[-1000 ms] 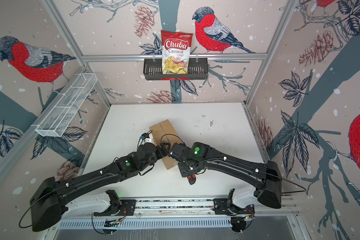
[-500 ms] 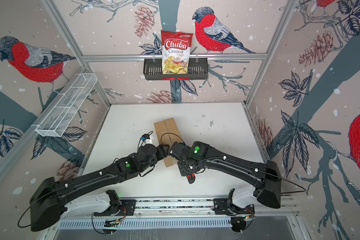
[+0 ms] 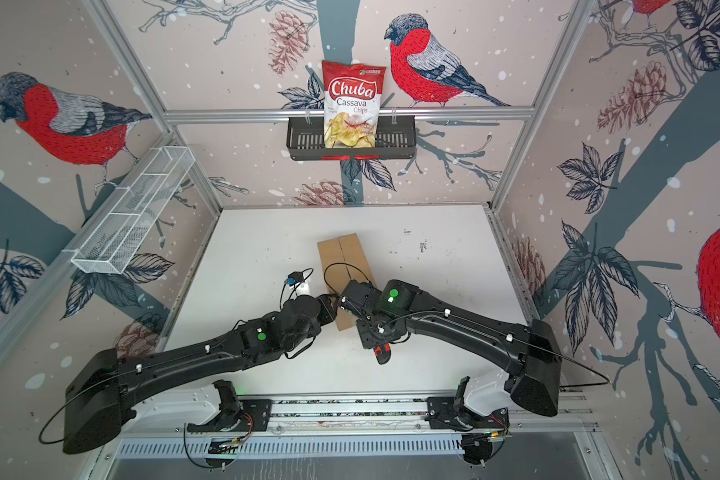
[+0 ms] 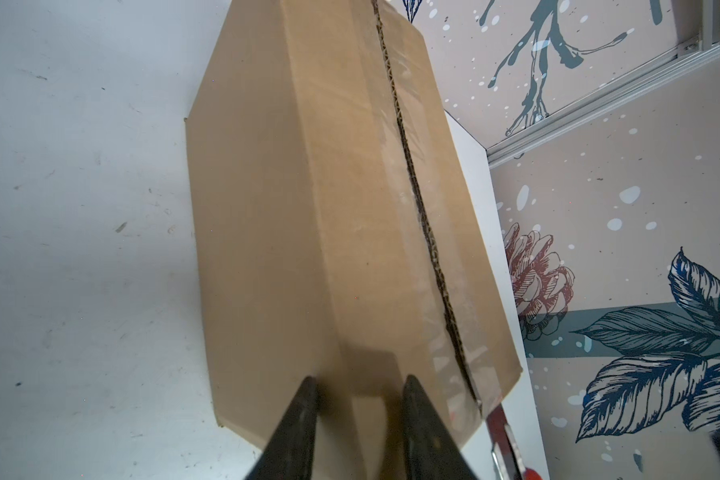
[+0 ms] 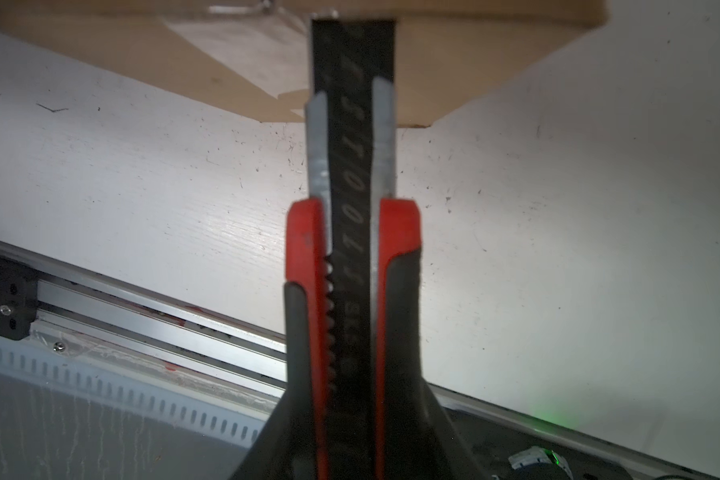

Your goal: Unpack the express box

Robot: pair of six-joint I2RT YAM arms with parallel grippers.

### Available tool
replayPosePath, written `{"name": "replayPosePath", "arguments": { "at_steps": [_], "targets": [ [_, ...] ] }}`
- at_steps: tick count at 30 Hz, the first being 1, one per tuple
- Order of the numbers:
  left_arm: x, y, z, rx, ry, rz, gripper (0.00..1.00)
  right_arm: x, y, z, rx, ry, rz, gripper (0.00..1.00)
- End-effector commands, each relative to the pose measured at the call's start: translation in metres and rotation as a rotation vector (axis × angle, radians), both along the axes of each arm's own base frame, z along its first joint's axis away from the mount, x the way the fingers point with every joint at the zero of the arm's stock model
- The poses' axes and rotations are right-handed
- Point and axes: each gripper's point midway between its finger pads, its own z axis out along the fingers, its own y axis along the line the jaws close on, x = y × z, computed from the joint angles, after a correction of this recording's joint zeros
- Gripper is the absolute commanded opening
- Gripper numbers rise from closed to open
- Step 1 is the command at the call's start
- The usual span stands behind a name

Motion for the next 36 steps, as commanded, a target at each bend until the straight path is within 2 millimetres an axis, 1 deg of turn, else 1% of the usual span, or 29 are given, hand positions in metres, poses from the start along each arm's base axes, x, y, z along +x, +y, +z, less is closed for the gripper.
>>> {"name": "replayPosePath", "arguments": {
  "at_steps": [1,7,11,14,29,36],
  "targets": [
    [-0.0014,-0.0116,0.0108,-0.058,-0.016,-0.028,0.33,0.0014,0.0129,0.003,0.071,0.003,0.013,0.04],
    [-0.0018,-0.0106,0.0118,-0.061,-0.02,-0.021,0.33,0.0017,0.0118,0.0011,0.068,0.016,0.014,0.04],
    [-0.0017,-0.0105,0.0133,-0.064,-0.025,-0.018,0.45,0.0006,0.0117,-0.001,0.055,0.027,0.024,0.04],
    [-0.001,-0.0111,0.0146,-0.067,-0.03,-0.017,0.48,0.0002,0.0116,-0.001,0.051,0.03,0.029,0.04],
    [0.0004,-0.0176,0.0184,-0.075,-0.042,-0.027,0.48,-0.0007,0.0153,-0.0006,0.051,0.037,0.046,0.04],
    [0.0007,-0.0172,0.0187,-0.074,-0.045,-0.024,0.49,-0.0027,0.018,-0.0021,0.052,0.046,0.056,0.04]
  ]
}}
